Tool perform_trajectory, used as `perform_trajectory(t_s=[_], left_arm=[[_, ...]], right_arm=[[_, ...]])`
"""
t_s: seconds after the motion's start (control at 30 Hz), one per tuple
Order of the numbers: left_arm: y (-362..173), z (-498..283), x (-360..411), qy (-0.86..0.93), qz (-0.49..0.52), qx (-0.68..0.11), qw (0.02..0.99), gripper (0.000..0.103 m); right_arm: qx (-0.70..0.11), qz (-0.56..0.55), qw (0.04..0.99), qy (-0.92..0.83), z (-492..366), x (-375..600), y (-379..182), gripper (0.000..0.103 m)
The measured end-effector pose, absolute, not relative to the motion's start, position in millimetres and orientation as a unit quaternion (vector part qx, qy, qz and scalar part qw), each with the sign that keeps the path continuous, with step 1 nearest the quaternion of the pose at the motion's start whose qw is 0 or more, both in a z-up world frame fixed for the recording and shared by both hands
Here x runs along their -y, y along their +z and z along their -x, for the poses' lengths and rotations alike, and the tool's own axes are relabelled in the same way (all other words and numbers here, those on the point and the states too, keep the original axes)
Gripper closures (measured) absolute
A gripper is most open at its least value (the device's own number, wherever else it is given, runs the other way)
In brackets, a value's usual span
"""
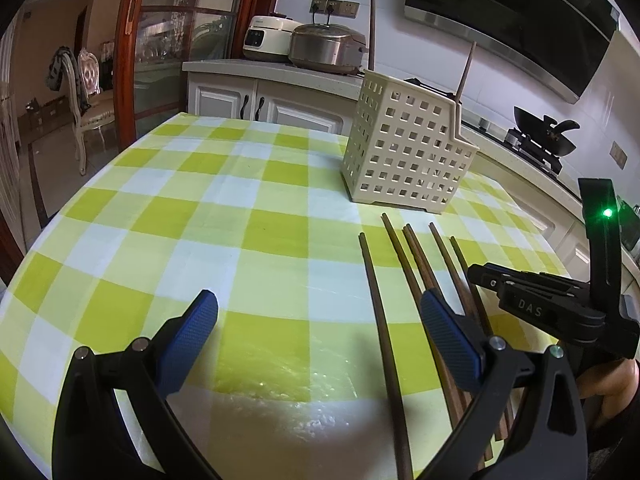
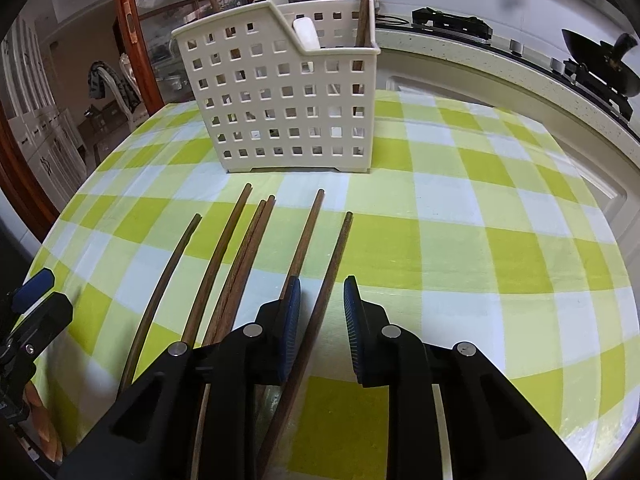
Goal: Organize utensils
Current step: 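Lower the right tool onto a loose wooden chopstick and close its fingers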
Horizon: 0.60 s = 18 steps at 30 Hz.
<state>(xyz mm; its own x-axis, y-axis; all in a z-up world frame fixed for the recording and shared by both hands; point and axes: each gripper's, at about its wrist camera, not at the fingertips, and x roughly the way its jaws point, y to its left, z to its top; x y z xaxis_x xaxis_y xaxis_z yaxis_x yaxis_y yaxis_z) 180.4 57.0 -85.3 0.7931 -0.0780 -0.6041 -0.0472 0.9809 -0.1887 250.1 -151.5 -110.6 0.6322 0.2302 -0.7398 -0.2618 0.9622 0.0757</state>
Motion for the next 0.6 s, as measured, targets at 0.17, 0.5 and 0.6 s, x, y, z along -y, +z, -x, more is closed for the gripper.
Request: perform_trajectory(t_s=[0.17,0.5,0.6], left_arm=[[-86,-180,-55,-0.008,0.090,-0.324,0.942,0.005],[-87,-187,-49,-0.003,0.072,-0.341,0.937,0.005],[-88,-190,-44,-0.004,0.060,-0.347,0.936,0.005]], right_arm=[[-0.412,0.028,0.902,0.128,-254,147,-113,0.081],[-0.422,0.051,0.899,0.108,-264,144,-118,0.093],[-0.422,0.049,0.898,0.113,-264,148,-119,0.095]])
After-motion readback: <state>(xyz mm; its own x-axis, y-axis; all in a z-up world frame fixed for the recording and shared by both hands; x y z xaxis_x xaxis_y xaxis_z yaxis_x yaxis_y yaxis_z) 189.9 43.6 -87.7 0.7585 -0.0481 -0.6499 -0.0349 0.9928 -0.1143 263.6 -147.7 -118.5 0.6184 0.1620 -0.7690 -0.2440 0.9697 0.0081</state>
